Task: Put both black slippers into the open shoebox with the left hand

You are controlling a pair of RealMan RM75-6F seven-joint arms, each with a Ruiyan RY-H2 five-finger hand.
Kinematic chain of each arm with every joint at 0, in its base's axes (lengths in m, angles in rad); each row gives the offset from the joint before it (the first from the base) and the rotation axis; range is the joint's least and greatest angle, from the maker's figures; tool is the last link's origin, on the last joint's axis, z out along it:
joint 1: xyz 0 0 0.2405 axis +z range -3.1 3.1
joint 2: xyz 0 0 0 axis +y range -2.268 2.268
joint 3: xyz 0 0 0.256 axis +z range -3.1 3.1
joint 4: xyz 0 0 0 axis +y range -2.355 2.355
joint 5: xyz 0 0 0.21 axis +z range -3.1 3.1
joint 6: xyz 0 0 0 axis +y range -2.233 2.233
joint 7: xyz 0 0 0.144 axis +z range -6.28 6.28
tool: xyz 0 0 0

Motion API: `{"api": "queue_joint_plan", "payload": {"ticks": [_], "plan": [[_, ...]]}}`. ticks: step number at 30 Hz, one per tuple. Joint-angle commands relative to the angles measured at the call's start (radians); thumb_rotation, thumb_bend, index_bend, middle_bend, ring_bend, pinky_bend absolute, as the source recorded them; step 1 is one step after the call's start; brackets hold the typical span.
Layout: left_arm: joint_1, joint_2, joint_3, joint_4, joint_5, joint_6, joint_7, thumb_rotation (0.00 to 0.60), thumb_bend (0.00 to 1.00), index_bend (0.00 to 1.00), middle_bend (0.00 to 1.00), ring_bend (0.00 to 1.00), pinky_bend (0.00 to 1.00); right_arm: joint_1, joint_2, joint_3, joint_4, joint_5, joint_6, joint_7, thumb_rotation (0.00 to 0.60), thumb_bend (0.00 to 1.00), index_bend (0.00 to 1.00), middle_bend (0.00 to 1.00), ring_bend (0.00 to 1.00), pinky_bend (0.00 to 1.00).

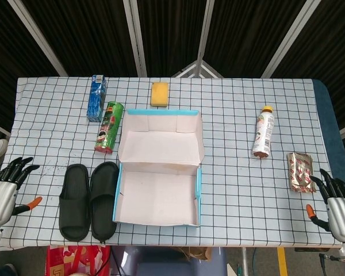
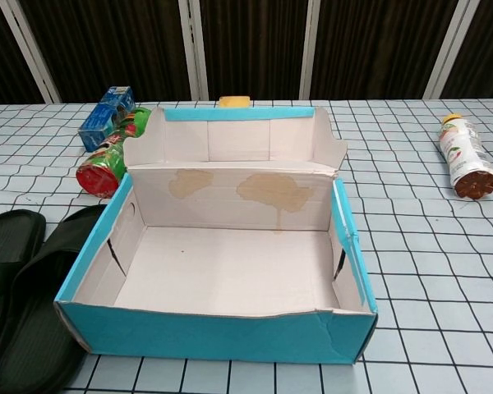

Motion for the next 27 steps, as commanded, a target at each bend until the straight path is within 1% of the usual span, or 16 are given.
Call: {"api": "queue_joint_plan", "payload": {"ticks": [1, 4, 7, 8, 12, 15, 20, 27], "plan": [[-0.011, 0.026, 0.029, -0.04, -0.042, -0.083, 0.049, 0.6, 0.15, 0.17, 0.1, 0.09, 0.22, 0.0, 0.004, -0.003, -0.001, 0.003, -0.007, 0.004, 0.6, 0.4, 0.17, 0.05, 0.13, 0.11], [-0.011, 0.028, 0.049, -0.076, -0.044, -0.109, 0.113, 0.6, 0.13, 0.16, 0.1, 0.09, 0.22, -0.004, 0.007, -0.006, -0.001, -0.008, 0.003, 0.011, 0.6, 0.4, 0.17, 0.05, 0.13, 0.11], [-0.009, 0.027, 0.084, -0.101, -0.009, -0.128, 0.12, 0.6, 0.13, 0.15, 0.1, 0.1, 0.22, -0.008, 0.009, -0.007, 0.001, -0.019, 0.014, 0.024, 0.6, 0.4, 0.17, 0.05, 0.13, 0.11], [-0.008, 0.021, 0.104, -0.102, 0.023, -0.131, 0.117, 0.6, 0.13, 0.15, 0.11, 0.09, 0.22, -0.009, 0.011, -0.007, 0.002, -0.017, 0.016, 0.029, 0.6, 0.4, 0.17, 0.05, 0.13, 0.11], [0.003, -0.01, 0.124, -0.066, 0.054, -0.122, 0.134, 0.6, 0.13, 0.15, 0.12, 0.09, 0.22, -0.013, 0.014, -0.008, -0.001, -0.029, 0.026, 0.033, 0.6, 0.4, 0.17, 0.05, 0.13, 0.11], [0.016, -0.05, 0.131, -0.02, 0.082, -0.099, 0.171, 0.6, 0.13, 0.15, 0.15, 0.1, 0.22, -0.014, 0.015, -0.01, -0.003, -0.032, 0.03, 0.031, 0.6, 0.4, 0.17, 0.05, 0.13, 0.11], [0.041, -0.111, 0.131, 0.033, 0.1, -0.056, 0.215, 0.6, 0.12, 0.15, 0.17, 0.09, 0.22, -0.013, 0.015, -0.01, -0.004, -0.028, 0.023, 0.031, 0.6, 0.4, 0.17, 0.05, 0.13, 0.11], [0.057, -0.174, 0.132, 0.099, 0.103, -0.045, 0.257, 0.6, 0.11, 0.15, 0.16, 0.1, 0.22, -0.011, 0.016, -0.009, -0.002, -0.026, 0.017, 0.035, 0.6, 0.4, 0.17, 0.05, 0.13, 0.11]]}}
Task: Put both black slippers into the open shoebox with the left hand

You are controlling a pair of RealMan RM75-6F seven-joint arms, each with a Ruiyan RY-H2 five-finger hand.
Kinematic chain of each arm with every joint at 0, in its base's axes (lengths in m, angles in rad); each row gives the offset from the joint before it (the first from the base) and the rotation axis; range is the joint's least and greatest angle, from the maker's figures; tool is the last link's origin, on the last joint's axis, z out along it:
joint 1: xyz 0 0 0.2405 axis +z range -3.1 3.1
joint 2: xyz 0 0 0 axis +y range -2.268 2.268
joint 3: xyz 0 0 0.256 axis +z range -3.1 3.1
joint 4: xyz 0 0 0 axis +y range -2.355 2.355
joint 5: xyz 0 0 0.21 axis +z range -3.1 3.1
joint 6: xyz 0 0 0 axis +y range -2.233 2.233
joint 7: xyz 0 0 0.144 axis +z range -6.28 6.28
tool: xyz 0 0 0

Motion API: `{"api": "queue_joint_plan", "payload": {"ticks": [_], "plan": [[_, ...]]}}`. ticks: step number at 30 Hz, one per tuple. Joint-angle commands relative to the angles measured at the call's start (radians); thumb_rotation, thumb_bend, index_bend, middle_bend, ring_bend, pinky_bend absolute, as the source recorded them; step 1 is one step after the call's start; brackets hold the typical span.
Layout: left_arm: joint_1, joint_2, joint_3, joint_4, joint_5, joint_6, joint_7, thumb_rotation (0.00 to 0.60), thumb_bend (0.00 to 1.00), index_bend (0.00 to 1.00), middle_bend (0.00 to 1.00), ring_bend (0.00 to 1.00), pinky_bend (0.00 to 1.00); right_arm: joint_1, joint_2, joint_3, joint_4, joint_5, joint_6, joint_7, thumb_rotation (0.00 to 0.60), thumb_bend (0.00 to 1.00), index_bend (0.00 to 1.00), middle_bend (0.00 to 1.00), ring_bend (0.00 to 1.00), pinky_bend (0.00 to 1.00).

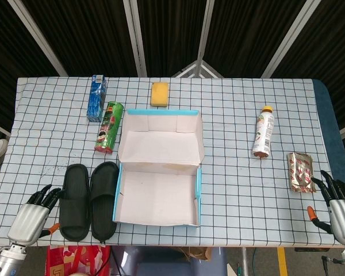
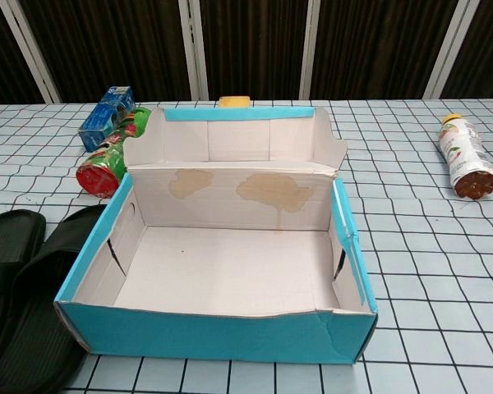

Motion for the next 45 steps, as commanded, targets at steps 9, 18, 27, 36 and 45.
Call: {"api": "queue_joint_plan", "payload": {"ticks": [9, 18, 27, 36, 45], "plan": [[0.003, -0.066, 0.024, 0.087, 0.023, -0.015, -0.037, 0.6, 0.09, 0.14, 0.15, 0.09, 0.22, 0.002, 0.001, -0.001, 0.001, -0.001, -0.004, 0.005, 0.6, 0.4, 0.17, 0.05, 0.13, 0.11], [0.001, -0.118, 0.027, 0.141, 0.023, -0.034, -0.017, 0.6, 0.09, 0.14, 0.15, 0.09, 0.22, 0.008, 0.0, -0.002, 0.006, -0.004, -0.016, 0.005, 0.6, 0.4, 0.17, 0.05, 0.13, 0.11], [-0.004, -0.16, 0.011, 0.195, -0.004, -0.057, 0.022, 0.6, 0.09, 0.12, 0.15, 0.09, 0.21, 0.014, -0.004, -0.002, 0.007, 0.003, -0.03, -0.001, 0.6, 0.4, 0.17, 0.05, 0.13, 0.11], [-0.005, -0.188, -0.003, 0.248, -0.011, -0.039, 0.001, 0.6, 0.11, 0.2, 0.33, 0.12, 0.22, 0.022, -0.01, -0.002, 0.004, 0.011, -0.047, -0.019, 0.6, 0.4, 0.17, 0.05, 0.13, 0.11], [0.006, -0.191, -0.03, 0.274, -0.03, 0.012, -0.044, 0.6, 0.17, 0.35, 0.46, 0.15, 0.22, 0.022, -0.01, -0.005, -0.001, 0.006, -0.045, -0.028, 0.6, 0.4, 0.17, 0.05, 0.13, 0.11]]}}
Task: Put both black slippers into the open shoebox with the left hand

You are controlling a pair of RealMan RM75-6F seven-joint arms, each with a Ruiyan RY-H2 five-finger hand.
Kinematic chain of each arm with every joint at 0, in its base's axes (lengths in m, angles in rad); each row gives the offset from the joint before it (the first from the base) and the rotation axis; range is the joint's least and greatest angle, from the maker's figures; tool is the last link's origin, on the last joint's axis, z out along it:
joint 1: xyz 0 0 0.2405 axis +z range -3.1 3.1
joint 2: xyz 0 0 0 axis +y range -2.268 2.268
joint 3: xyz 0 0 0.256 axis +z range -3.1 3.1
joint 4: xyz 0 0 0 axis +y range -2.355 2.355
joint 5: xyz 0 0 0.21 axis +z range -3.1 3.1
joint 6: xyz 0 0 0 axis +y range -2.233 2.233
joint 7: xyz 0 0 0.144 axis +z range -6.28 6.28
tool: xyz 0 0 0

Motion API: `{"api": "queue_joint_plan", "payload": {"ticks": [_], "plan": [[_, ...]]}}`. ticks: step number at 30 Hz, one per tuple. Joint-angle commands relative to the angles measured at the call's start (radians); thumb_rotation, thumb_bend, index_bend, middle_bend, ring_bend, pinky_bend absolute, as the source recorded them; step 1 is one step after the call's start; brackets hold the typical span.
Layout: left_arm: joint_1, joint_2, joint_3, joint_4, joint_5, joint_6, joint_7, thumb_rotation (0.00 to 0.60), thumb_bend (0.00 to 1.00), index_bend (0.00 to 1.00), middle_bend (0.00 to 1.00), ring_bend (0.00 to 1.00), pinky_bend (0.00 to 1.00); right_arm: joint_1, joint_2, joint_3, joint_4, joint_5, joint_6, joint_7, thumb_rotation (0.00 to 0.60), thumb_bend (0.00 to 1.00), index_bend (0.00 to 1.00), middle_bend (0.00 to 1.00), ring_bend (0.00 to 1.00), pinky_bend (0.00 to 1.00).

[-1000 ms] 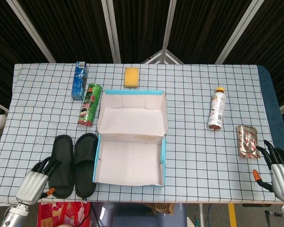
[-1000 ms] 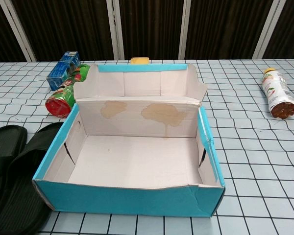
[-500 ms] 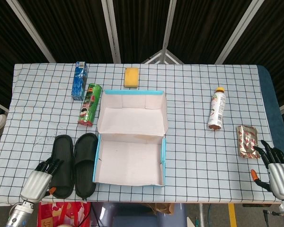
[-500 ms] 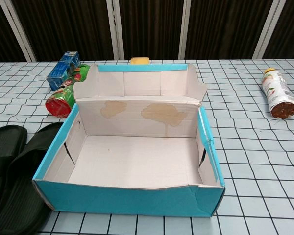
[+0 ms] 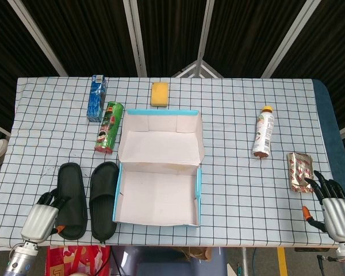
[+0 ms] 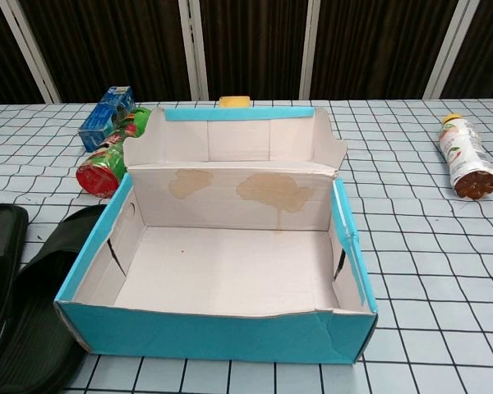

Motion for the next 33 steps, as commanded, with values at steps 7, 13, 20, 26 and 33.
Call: {"api": "queue_joint_plan", "payload": {"ticks": [7, 13, 20, 26, 33], "plan": [[0.008, 0.069, -0.047, -0.016, -0.032, 0.063, -0.036, 0.6, 0.17, 0.42, 0.48, 0.15, 0.22, -0.001, 0.002, -0.003, -0.004, -0.003, 0.003, 0.001, 0.6, 0.4, 0.17, 0.05, 0.13, 0.11], [-0.054, 0.249, -0.088, -0.132, 0.083, 0.146, -0.048, 0.6, 0.17, 0.41, 0.47, 0.15, 0.22, -0.001, 0.003, -0.004, -0.007, -0.008, 0.004, 0.003, 0.6, 0.4, 0.17, 0.05, 0.13, 0.11], [-0.259, 0.502, -0.187, -0.283, 0.335, 0.078, 0.205, 0.6, 0.17, 0.41, 0.46, 0.14, 0.26, -0.001, 0.005, -0.006, -0.011, -0.012, 0.006, 0.004, 0.6, 0.4, 0.17, 0.05, 0.13, 0.11], [-0.452, 0.602, -0.254, -0.36, 0.545, -0.112, 0.427, 0.6, 0.2, 0.43, 0.47, 0.14, 0.26, 0.0, 0.004, -0.006, -0.009, -0.01, 0.002, 0.005, 0.6, 0.4, 0.17, 0.05, 0.13, 0.11], [-0.636, 0.599, -0.259, -0.344, 0.724, -0.332, 0.515, 0.6, 0.25, 0.43, 0.48, 0.14, 0.26, 0.003, 0.003, -0.005, -0.005, -0.002, -0.007, 0.008, 0.6, 0.4, 0.17, 0.05, 0.13, 0.11]]}}
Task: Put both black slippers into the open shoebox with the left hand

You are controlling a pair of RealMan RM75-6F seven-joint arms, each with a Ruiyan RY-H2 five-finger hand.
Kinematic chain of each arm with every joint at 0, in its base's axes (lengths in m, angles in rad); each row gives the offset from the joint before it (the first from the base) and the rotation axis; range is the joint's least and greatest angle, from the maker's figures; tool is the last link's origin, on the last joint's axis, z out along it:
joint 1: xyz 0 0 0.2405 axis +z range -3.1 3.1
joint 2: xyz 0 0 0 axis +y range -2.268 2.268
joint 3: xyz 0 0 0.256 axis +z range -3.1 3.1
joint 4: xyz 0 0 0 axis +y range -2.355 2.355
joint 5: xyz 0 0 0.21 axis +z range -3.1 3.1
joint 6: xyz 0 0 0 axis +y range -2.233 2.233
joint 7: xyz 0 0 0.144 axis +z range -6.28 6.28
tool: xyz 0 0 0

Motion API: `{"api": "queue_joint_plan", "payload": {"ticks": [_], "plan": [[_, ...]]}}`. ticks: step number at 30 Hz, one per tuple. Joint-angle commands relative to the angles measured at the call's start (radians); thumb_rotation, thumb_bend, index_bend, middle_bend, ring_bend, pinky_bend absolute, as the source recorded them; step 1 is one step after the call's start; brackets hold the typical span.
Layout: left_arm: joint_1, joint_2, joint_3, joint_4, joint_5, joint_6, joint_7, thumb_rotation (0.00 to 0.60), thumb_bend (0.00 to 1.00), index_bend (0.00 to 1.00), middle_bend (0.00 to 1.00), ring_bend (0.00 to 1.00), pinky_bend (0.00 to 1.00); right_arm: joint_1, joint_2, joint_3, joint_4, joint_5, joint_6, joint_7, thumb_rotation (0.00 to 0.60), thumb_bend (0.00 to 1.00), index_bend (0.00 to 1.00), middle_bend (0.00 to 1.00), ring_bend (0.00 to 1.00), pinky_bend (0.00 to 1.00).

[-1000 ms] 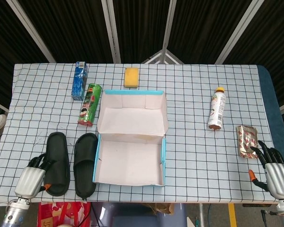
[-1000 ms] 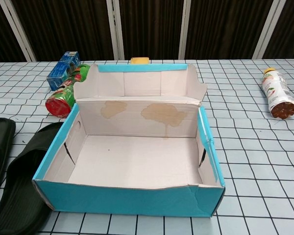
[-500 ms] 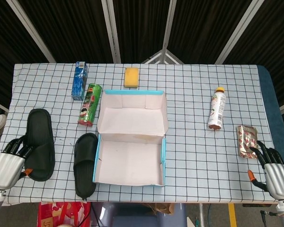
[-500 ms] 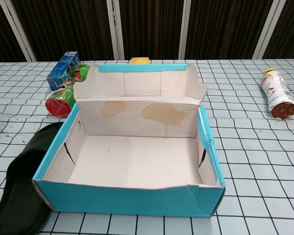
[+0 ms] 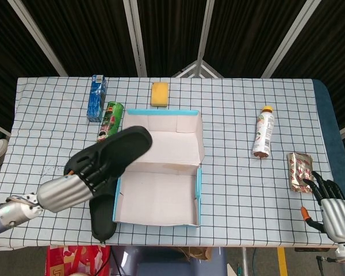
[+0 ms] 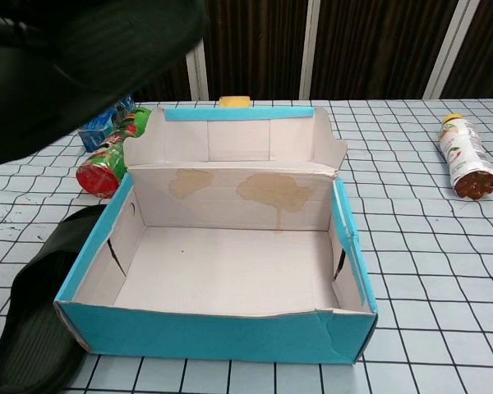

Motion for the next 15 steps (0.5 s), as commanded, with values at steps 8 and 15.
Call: {"api": "queue_joint_plan", "payload": {"ticks": [8, 15], "plan": [[-0.254, -0.068, -0.047, 0.017, 0.092, -0.275, 0.075, 0.6, 0.25, 0.44, 0.48, 0.15, 0.26, 0.005, -0.003, 0.003, 0.006, 0.009, -0.01, 0.001, 0.6, 0.4, 0.17, 0.05, 0.13, 0.11], [-0.353, -0.189, -0.034, 0.114, 0.114, -0.288, 0.05, 0.6, 0.25, 0.44, 0.49, 0.15, 0.26, 0.008, -0.004, 0.008, 0.016, 0.022, -0.016, 0.013, 0.6, 0.4, 0.17, 0.05, 0.13, 0.11]]}}
